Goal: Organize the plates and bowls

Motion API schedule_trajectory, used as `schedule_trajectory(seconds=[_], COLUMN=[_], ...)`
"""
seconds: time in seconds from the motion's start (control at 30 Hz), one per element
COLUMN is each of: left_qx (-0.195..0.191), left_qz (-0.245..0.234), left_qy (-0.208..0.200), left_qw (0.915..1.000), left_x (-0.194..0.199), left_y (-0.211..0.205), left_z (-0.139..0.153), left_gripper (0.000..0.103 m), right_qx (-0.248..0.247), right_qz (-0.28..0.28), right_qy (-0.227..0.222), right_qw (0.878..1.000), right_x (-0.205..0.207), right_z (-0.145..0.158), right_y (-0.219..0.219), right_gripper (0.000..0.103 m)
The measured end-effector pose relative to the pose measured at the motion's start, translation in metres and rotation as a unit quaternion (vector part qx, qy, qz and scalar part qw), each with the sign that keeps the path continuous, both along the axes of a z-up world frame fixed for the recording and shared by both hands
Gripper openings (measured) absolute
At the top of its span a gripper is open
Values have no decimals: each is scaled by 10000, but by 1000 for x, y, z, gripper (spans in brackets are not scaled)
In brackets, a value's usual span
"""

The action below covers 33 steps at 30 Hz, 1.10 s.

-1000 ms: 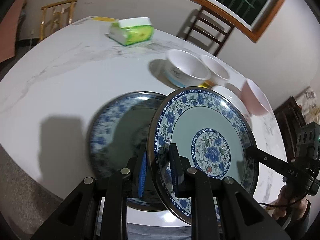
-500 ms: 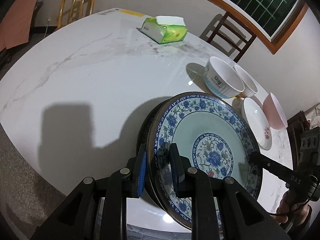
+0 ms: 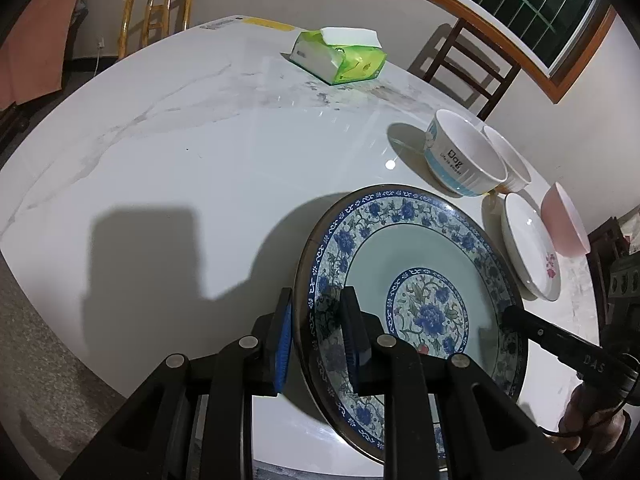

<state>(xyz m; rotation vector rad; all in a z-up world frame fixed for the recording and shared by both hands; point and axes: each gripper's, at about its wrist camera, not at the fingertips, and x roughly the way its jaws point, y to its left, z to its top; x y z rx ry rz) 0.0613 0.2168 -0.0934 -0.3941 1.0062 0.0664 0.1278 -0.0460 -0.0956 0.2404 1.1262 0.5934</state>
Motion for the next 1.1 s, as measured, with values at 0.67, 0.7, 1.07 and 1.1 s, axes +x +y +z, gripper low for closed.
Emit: schedule_trajectory(seconds=[0.67,0.7,1.07,1.1], left_qx=[-18,-15,224,237], left_qz=[0,-2,-28,-6], left_qy=[139,145,89,54], left_qw=[9999,9999,9997,9997], left_x=[2,2,3,2], left_y=[-2,-2,-9,-9], left_z=[-13,-13,-8,-5], left_gripper=[24,24,24,24], right_qx=[-642,-704,-1332,-1302], right_qz=[51,64,337,326], right_qy=[-291,-312,-940,-953], right_qw=[9975,9970,9860,9864], right_x=[-2,-2,-9,-10], right_z=[8,9,24,24], right_y=[14,15,38,36], right_gripper=[19,19,29,29])
